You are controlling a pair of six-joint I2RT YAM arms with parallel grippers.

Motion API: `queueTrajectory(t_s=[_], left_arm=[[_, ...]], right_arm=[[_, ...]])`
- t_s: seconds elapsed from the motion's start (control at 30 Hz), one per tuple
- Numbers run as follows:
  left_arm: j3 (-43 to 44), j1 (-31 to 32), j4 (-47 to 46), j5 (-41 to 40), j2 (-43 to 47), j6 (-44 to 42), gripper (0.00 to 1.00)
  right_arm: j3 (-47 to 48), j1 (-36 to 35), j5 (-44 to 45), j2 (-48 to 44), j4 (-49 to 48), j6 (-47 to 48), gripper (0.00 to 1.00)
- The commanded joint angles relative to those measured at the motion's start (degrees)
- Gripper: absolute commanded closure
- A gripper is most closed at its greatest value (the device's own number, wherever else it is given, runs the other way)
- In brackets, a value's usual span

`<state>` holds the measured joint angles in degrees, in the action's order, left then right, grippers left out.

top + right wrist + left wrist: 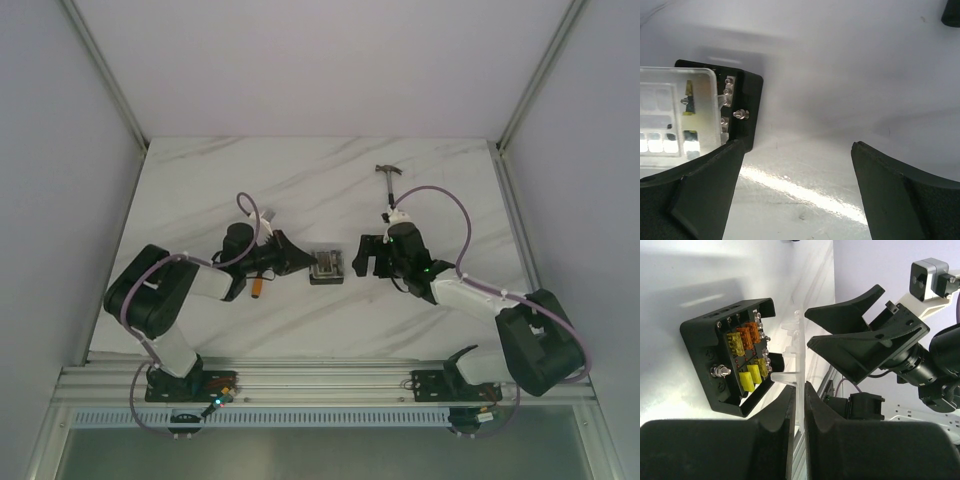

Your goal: Snap on the fuse box

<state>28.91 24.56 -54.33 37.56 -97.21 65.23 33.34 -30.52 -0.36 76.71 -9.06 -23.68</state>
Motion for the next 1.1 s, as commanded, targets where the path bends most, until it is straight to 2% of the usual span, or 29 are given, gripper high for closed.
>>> queueTrajectory(t_s=[0.0,0.4,0.57,0.77,1.07], left_arm=[[2.8,0.1,0.6,2.6,-1.8,-2.7,0.92],[4.9,-0.5,4.0,3.5,-6.9,-4.1,0.91],[5.1,-1.5,7.7,2.4,-6.1,-5.9,0.82],[6.5,-2.1,15.9,-0.5,-3.8,-10.3,0.63],[8.8,-2.2,26.4,-6.0,0.3,-13.9,0.46]], right_arm=[[-0.7,0.3,-2.8,0.6,-3.2,-1.0,0.05],[-0.6,0.3,-5.0,0.6,-4.7,-1.3,0.05],[-0.6,0.3,-8.3,1.4,-6.8,-2.4,0.04],[0.8,0.3,-12.2,3.9,-8.8,-4.2,0.04],[3.1,0.3,-14.1,5.7,-8.4,-5.8,0.06]])
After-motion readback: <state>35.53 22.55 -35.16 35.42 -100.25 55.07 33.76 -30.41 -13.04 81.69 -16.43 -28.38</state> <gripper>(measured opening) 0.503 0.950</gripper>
